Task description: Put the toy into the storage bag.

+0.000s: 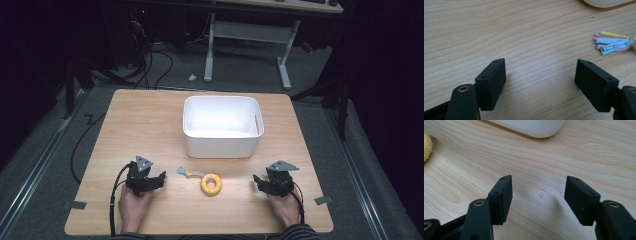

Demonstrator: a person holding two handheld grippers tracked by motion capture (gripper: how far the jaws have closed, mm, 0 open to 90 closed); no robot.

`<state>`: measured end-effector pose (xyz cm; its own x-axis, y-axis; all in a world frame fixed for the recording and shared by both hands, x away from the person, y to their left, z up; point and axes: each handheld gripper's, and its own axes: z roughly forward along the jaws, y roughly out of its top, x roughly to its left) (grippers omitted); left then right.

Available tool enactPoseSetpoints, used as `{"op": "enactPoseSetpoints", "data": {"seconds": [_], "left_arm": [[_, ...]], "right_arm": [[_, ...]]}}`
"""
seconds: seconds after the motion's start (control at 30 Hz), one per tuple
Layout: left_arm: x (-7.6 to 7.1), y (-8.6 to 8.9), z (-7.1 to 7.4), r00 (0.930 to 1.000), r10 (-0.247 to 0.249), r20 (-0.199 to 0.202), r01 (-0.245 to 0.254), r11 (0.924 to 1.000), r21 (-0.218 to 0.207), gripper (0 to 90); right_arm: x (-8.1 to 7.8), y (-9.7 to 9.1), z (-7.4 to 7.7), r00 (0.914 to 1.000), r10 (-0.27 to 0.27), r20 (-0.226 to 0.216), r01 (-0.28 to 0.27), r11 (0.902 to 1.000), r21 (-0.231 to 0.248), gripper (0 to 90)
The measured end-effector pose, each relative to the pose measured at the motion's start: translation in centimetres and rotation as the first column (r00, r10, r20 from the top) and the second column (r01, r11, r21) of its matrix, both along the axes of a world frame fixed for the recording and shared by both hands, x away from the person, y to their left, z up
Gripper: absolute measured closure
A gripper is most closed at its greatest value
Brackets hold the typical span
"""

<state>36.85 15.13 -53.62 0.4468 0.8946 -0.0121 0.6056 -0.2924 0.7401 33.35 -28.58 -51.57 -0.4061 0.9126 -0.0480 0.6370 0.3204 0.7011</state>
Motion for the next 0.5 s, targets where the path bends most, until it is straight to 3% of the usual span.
{"op": "enactPoseSetpoints", "data": {"seconds": [0.3,0.4,0.5], "left_arm": [[0.0,0.0,0.0,1.0000,0.000,0.000,0.000,1.0000,0.000,25.5],[0.0,0.0,0.0,1.0000,0.000,0.000,0.000,1.0000,-0.001,25.5],[0.0,0.0,0.0,1.0000,0.000,0.000,0.000,1.0000,-0.001,25.5]], "right_arm": [[0.1,1.0,0.8,0.9999,0.011,0.003,-0.011,0.9994,0.034,41.3],[0.3,1.5,1.1,0.9995,0.028,0.012,-0.028,0.9993,0.025,42.3],[0.4,1.9,1.5,0.9992,0.039,0.009,-0.039,0.9979,0.052,43.0]]}}
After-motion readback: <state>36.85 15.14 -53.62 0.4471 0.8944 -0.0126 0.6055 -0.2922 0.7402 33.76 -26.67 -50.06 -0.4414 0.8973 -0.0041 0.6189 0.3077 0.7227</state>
